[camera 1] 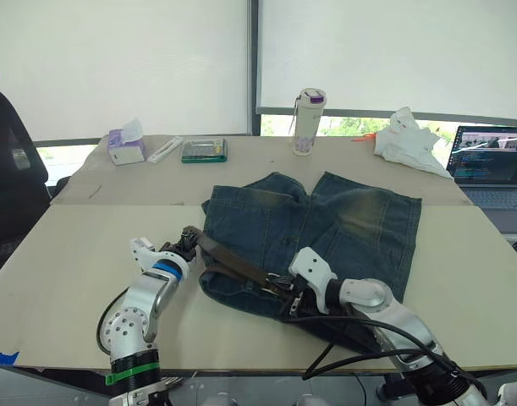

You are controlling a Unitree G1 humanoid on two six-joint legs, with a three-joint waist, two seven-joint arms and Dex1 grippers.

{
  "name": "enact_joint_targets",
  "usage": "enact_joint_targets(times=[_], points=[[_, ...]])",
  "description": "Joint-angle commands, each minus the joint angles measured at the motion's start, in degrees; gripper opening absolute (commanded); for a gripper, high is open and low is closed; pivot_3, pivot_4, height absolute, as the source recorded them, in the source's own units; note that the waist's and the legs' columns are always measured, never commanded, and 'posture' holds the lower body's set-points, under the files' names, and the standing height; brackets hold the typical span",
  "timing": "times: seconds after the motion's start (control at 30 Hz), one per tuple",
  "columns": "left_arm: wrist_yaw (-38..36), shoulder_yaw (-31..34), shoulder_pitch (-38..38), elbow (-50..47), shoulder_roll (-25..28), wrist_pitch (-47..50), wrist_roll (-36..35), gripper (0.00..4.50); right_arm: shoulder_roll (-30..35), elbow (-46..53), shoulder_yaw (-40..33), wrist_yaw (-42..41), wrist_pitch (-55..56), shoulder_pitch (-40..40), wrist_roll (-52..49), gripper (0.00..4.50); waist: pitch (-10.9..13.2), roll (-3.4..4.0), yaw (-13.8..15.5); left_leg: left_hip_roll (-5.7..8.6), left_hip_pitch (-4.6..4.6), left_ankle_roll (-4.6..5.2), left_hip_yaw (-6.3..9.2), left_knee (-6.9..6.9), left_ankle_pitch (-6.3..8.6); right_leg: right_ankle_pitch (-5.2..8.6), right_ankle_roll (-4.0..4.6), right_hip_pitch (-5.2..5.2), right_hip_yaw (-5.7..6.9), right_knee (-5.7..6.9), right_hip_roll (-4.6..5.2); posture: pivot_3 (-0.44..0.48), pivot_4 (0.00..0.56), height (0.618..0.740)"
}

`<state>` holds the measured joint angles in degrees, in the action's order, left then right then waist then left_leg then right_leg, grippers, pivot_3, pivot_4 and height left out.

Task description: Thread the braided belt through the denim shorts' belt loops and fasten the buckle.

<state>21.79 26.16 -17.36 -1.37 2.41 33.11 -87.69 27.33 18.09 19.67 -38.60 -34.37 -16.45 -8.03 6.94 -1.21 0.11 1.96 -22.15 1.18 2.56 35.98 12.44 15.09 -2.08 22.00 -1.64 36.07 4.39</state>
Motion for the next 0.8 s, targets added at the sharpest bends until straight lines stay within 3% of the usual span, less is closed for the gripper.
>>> enact_joint_targets(times=[0.03,0.53,0.8], points=[[-0.86,3.06,-0.73,-0.84,1.17,-2.92,0.08,0.00,0.08,-1.41,1.19,-0.45,-1.39,1.93,0.31,0.03,0.00,0.00,0.01,0.00,0.00,0.00,0.00,0.00,0.00,0.00,0.00,0.00,0.00,0.00,0.01,0.000,0.150,0.740],[-4.45,1.43,-0.82,-1.13,4.00,1.15,-0.54,0.00,0.20,-2.17,2.59,-1.17,-1.27,1.86,1.24,0.03,-0.02,-0.04,-0.13,-0.01,0.03,0.00,0.01,-0.03,0.00,0.00,0.00,0.00,0.00,-0.01,-0.01,0.000,0.150,0.740],[-4.96,-3.54,-5.50,-4.92,2.36,5.83,-7.63,0.00,0.70,-5.24,4.97,-2.70,-3.50,-0.47,2.46,0.03,-0.08,-0.14,0.18,0.00,0.07,-0.01,0.07,-0.03,0.00,0.00,0.00,-0.13,0.09,-0.09,0.02,0.000,0.150,0.740]])
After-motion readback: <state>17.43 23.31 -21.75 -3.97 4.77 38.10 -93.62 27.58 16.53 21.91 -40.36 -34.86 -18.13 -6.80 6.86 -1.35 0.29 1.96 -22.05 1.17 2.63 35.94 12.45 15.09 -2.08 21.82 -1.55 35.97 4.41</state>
